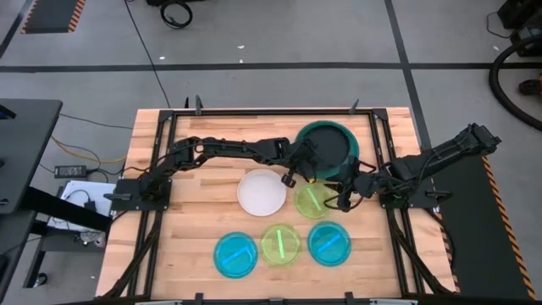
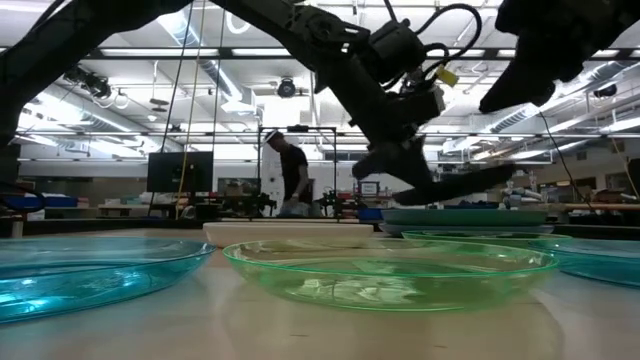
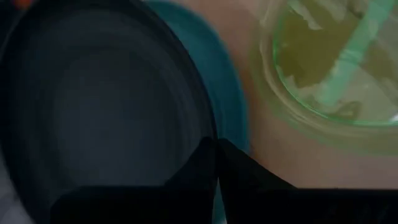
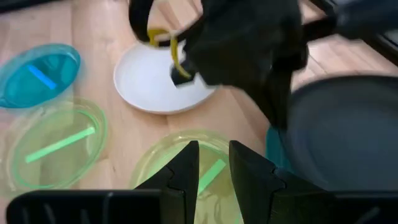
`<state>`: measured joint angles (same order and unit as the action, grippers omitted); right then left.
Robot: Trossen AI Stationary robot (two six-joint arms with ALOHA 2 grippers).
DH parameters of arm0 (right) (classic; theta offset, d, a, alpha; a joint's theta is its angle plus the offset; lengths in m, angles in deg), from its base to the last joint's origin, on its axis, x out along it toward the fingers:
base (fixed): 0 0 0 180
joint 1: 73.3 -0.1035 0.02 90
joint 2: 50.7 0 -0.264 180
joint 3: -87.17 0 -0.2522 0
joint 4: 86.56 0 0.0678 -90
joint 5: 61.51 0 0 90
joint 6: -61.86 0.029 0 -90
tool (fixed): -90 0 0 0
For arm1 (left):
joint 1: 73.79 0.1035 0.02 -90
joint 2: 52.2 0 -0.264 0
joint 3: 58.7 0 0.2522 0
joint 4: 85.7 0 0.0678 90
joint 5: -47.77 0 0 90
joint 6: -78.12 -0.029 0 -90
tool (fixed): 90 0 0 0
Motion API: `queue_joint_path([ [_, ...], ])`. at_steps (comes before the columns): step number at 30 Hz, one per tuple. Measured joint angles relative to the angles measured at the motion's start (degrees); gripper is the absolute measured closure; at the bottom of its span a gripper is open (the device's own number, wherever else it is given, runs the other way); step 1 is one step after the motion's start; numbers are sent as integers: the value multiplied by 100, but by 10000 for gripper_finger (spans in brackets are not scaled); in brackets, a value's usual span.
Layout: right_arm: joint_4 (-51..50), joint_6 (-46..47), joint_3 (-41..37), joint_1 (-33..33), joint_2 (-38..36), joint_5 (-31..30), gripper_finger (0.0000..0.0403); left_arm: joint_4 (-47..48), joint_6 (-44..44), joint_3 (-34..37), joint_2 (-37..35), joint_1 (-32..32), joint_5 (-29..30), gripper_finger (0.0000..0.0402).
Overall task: Stack plastic plates
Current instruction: Stack the black plate on the green plate
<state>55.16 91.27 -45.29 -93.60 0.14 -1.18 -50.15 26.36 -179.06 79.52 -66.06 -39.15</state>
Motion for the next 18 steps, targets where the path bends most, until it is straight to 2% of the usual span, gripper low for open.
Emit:
queue_joint_path([
  [2, 50, -6, 0, -70, -53, -65, 305, 149, -318, 1, 22, 0, -138, 389],
  [12, 137, -56, 0, -258, -22, -330, 305, 71, -266, 2, 20, 83, -143, 334],
  [18, 171, -61, 0, -259, -25, -341, 305, 163, 194, 2, -11, 38, -63, 285],
])
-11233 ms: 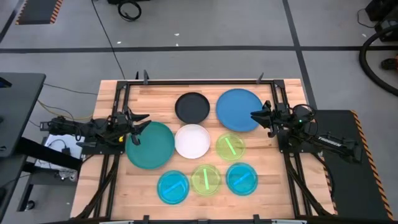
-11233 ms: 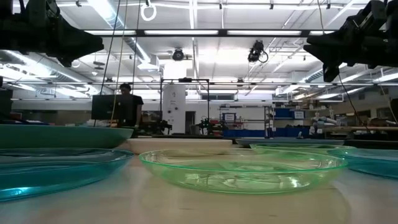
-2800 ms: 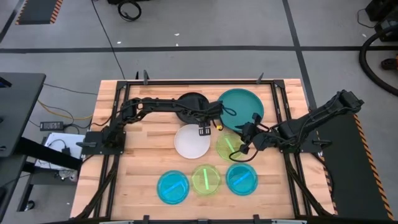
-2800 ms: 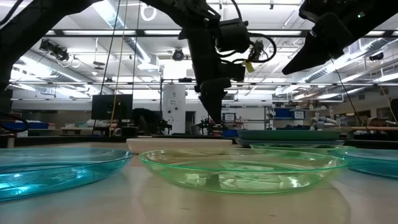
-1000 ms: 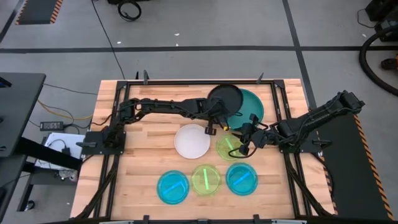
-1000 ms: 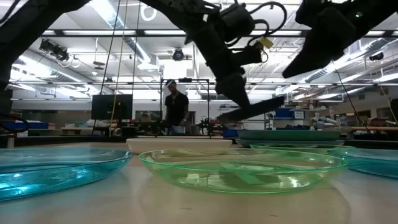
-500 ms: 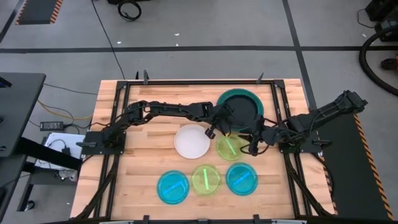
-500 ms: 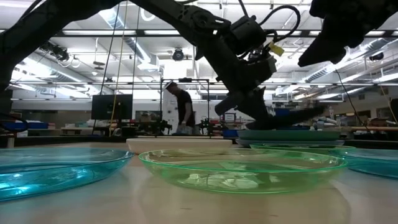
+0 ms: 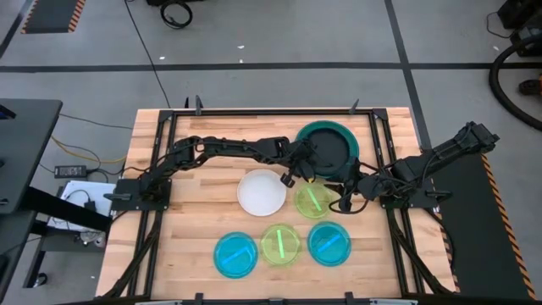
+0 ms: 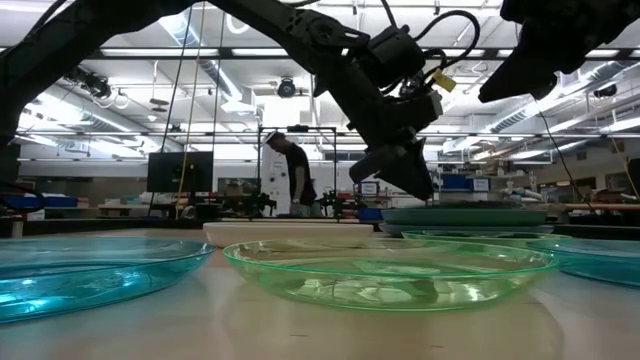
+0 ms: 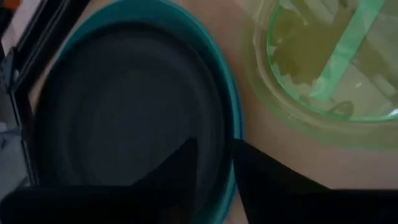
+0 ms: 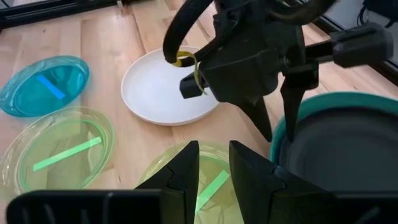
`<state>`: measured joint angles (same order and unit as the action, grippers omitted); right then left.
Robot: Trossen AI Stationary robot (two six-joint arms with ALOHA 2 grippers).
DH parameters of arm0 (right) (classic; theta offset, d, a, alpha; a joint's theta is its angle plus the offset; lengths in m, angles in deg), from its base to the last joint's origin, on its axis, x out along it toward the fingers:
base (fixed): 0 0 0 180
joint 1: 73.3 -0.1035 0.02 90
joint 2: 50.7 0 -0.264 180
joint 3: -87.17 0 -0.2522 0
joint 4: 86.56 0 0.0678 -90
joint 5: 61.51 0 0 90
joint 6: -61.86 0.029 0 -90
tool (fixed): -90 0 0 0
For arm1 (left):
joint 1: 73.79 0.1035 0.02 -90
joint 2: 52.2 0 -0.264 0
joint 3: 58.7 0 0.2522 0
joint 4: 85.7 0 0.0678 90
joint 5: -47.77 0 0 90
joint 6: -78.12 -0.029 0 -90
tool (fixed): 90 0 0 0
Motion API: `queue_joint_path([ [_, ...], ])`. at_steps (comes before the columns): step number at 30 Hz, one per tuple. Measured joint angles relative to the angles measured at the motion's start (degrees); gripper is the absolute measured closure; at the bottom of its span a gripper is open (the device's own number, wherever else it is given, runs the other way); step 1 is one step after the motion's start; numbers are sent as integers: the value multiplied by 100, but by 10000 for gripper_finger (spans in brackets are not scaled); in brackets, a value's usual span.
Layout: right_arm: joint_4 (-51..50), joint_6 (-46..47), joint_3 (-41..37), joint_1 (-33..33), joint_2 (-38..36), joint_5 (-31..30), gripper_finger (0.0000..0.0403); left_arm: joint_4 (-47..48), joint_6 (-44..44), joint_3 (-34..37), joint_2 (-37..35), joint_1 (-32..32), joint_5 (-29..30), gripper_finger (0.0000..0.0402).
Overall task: Stack plastic plates
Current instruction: Stack the black plate on the green plate, then stack the white plate on the black plate
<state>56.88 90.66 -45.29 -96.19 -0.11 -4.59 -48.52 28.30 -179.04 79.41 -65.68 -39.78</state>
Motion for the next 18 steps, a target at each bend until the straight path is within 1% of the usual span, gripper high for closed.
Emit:
queue_joint_path([
  [4, -7, -20, 0, 0, 0, -31, 305, 279, 330, 0, -135, -135, 405, 260],
  [8, -85, -6, 0, -4, 2, -31, 305, 897, 1096, -1, -268, -399, 976, 258],
  [11, -100, -35, 0, -36, 10, -37, 305, 1456, 1742, 0, -296, -593, 1279, 259],
  [18, 123, -480, 0, -102, 159, -75, 305, 2682, 3411, 0, -296, -972, 1372, 260],
])
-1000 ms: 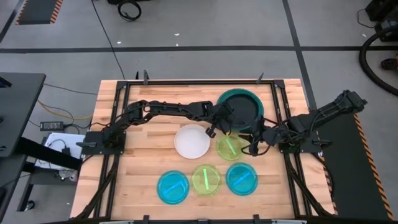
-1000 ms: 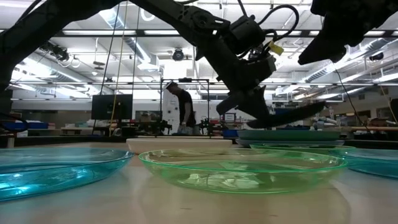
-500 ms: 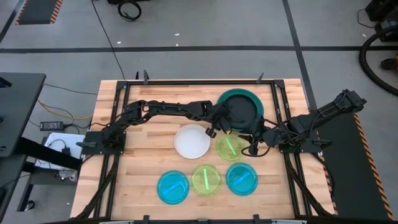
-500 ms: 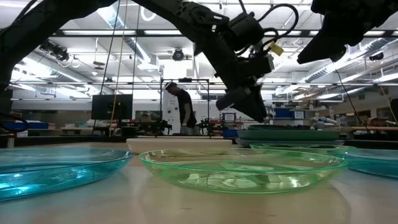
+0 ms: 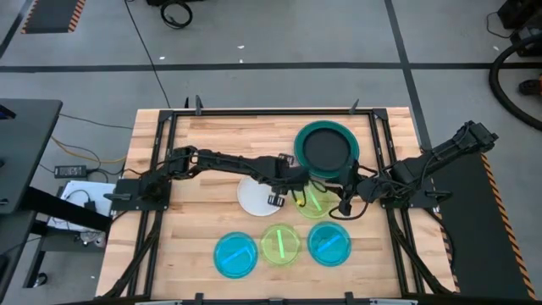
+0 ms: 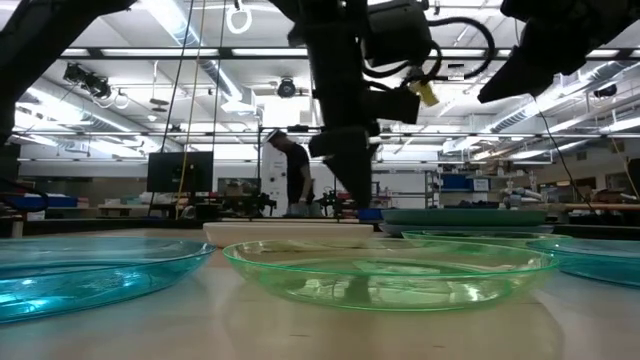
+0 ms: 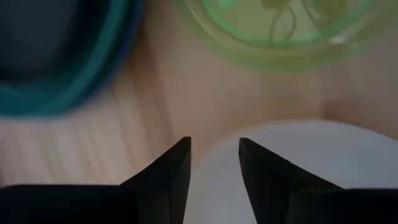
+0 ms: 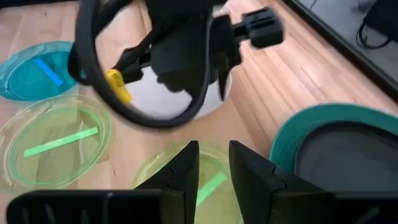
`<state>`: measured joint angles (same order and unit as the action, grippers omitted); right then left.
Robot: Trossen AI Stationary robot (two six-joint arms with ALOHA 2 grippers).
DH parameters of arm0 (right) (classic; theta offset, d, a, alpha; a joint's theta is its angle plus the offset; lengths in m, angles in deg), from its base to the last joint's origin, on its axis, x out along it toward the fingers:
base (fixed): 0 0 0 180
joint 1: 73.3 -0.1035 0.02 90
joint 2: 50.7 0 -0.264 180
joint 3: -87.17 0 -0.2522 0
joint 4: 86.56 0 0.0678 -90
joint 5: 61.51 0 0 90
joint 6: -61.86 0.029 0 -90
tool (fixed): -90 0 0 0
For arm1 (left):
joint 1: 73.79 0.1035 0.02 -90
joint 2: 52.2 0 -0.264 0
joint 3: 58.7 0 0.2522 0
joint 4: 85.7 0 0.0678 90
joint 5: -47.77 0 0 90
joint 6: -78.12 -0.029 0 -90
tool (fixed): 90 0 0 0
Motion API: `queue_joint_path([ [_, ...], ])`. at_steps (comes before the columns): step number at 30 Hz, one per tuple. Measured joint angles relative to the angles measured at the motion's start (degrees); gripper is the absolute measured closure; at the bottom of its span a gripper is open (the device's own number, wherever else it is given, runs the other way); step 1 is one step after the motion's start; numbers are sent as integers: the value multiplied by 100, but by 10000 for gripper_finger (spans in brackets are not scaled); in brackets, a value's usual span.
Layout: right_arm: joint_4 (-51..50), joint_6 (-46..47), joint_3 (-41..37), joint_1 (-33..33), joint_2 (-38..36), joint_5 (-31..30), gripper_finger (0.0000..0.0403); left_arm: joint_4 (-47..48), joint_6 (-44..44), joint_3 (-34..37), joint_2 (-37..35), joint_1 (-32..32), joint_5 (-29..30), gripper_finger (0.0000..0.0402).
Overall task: Stack plastic plates
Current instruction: Stack the white plate on the black plate
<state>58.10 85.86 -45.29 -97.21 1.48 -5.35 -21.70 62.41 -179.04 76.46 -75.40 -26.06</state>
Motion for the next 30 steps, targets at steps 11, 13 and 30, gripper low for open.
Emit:
queue_joint_path([
  [11, 680, -318, 0, 4, 308, -24, 305, 1429, 1768, 0, -15, -597, -20, 260],
  [13, 758, -331, 0, -6, 483, -56, 305, 1741, 1994, 4, -55, -720, -27, 260],
  [30, 1811, -1419, 0, 93, 1294, -113, 305, 2686, 2822, 4, -96, -1753, -44, 260],
])
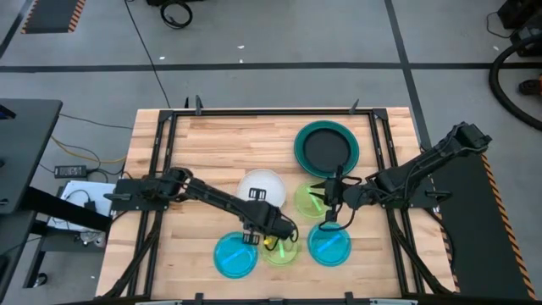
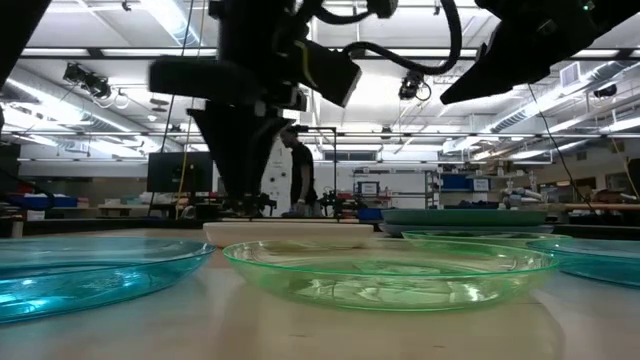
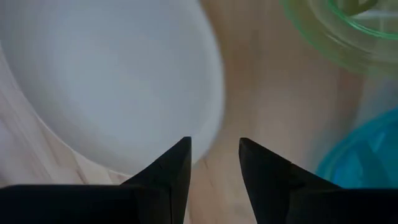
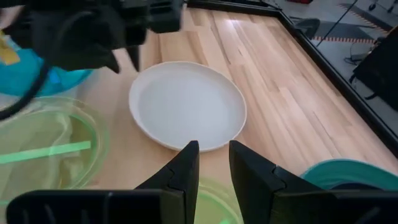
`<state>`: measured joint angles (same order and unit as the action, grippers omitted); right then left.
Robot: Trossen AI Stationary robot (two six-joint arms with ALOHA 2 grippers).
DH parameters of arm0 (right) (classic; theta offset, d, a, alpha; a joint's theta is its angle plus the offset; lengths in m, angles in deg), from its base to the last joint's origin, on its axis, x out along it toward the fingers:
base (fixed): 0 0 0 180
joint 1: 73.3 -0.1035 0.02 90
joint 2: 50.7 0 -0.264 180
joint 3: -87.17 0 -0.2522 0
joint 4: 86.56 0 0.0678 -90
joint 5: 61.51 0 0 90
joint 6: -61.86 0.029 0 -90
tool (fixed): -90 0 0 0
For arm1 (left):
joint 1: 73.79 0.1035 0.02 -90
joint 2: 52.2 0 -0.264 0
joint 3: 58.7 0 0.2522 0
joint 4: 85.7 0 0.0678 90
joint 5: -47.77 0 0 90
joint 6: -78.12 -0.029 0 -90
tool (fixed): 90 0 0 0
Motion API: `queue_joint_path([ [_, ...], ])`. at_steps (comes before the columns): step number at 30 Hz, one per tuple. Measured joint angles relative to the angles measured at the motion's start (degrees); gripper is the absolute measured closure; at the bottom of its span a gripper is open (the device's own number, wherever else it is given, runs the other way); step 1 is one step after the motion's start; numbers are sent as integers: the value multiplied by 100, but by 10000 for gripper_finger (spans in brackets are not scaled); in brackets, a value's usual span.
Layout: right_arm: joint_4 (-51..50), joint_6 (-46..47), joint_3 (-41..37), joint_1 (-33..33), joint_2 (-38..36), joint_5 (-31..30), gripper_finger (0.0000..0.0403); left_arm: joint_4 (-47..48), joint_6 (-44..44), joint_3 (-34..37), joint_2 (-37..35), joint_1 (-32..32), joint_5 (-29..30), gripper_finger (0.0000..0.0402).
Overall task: Stack plastic plates
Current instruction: Stack the white plate on the black plate
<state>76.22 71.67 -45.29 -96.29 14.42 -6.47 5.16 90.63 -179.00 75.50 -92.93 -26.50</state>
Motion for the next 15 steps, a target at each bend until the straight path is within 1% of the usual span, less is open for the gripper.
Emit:
queue_joint_path([
  [6, 145, -218, 0, 143, 97, 58, 305, 143, 219, 2, -33, -358, -64, 260],
  [15, 737, -737, 0, 367, 406, 789, 305, 98, 281, 0, -170, -756, -29, 260],
])
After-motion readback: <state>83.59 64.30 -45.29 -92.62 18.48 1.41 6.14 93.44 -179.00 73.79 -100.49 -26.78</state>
